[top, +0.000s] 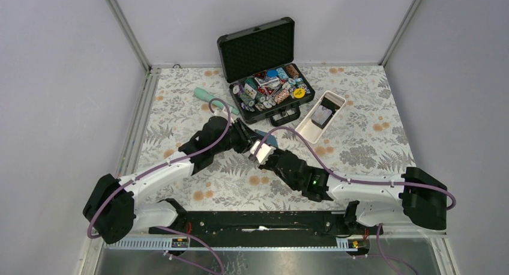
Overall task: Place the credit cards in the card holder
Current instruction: Open the card holder at the center of the board.
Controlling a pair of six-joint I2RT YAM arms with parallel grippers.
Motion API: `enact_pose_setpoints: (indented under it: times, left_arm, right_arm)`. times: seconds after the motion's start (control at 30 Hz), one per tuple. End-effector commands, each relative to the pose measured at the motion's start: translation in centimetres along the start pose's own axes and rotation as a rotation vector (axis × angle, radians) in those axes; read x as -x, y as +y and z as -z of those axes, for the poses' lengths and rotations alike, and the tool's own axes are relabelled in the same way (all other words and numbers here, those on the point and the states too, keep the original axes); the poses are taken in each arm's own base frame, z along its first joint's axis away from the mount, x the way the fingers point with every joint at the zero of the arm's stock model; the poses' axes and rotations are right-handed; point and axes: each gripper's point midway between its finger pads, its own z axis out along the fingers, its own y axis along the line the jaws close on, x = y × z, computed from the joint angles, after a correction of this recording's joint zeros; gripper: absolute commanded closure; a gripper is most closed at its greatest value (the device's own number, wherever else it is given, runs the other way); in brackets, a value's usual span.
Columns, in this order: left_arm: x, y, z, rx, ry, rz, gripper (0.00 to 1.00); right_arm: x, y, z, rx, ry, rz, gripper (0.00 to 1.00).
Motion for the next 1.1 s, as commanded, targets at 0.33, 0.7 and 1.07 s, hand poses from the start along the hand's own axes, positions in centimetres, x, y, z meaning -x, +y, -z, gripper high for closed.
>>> enact_pose_setpoints:
  times: [0.33, 0.7, 1.07]
  left_arm:
    - [1.4, -2.6, -1.0, -0.089, -0.037, -0.063, 1.00]
    - [4.0, -1.5, 1.9, -0.062, -0.216, -0.263, 1.00]
    - [2.0, -5.3, 7.5, -0.385, -0.260, -0.462, 1.00]
  right_arm:
    - [1.9, -1.9, 2.9, -0.088, -0.089, -0.227, 0.31]
    - [-0.7, -3.0, 3.3, 0.003, -0.043, -0.716, 0.10]
    - [3.8, -7.1, 4.7, 0.393, -0.300, -1.144, 0.07]
